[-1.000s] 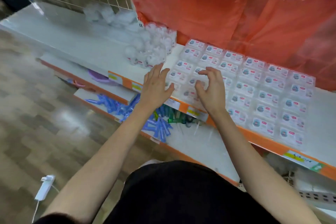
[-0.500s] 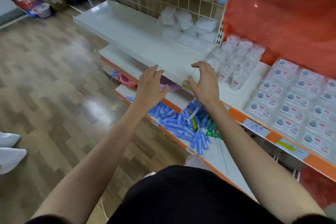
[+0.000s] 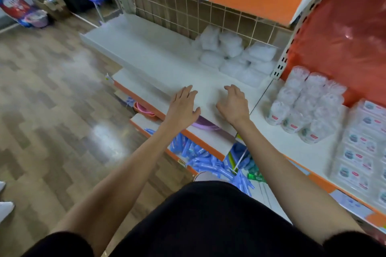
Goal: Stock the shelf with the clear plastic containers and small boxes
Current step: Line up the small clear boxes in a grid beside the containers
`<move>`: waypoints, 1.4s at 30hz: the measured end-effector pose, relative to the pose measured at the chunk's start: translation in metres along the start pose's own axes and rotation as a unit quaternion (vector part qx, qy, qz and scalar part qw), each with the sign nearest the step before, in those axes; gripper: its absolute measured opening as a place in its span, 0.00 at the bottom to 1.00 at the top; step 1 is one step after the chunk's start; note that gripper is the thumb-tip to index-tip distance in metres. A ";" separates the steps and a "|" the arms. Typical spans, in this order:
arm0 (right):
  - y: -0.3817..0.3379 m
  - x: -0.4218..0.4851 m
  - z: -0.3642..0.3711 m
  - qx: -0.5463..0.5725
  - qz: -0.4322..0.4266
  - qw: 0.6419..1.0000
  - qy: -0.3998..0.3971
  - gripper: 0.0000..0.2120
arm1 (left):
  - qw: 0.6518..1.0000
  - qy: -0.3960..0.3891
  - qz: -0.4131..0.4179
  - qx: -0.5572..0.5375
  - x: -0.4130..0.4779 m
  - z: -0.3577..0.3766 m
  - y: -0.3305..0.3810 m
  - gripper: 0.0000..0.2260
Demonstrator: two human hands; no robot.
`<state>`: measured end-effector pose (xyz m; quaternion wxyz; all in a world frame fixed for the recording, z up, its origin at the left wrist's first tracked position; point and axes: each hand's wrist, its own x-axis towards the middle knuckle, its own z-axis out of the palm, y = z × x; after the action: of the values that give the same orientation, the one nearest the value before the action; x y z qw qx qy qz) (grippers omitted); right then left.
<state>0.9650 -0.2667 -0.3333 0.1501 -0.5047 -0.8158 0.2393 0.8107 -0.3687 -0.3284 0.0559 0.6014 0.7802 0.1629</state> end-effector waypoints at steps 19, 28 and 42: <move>-0.003 0.133 0.032 -0.189 0.119 0.975 0.012 0.32 | 0.979 -0.118 0.155 0.065 0.204 0.027 -0.051 0.30; -0.020 0.122 0.050 -0.247 0.128 0.956 0.096 0.22 | 0.960 -0.147 0.226 0.077 0.229 0.035 -0.075 0.26; -0.081 0.073 0.096 -0.187 0.139 0.952 0.197 0.14 | 0.939 -0.071 0.331 0.054 0.174 -0.002 -0.165 0.22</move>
<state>0.8245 -0.2549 -0.3700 0.1761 -0.6689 -0.7222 -0.0032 0.6107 -0.2394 -0.3604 0.0213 0.8377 0.5388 0.0867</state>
